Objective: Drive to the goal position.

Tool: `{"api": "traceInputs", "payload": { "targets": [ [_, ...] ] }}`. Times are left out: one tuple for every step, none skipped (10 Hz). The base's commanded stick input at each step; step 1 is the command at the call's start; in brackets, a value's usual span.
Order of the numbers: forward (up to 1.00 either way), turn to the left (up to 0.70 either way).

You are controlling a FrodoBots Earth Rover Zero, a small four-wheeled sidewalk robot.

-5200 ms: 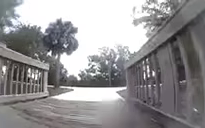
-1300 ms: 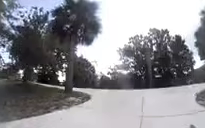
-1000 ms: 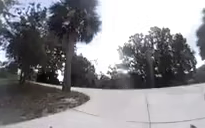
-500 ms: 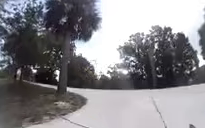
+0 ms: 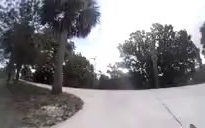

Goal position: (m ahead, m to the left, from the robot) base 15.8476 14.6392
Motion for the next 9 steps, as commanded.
{"api": "traceInputs", "payload": {
  "targets": [
    [0.85,0.0],
    [0.85,0.0],
    [0.85,0.0],
    [0.85,0.0],
    [0.85,0.0],
    [0.85,0.0],
    [0.85,0.0],
    [0.85,0.0],
    [0.85,0.0]
  ]
}}
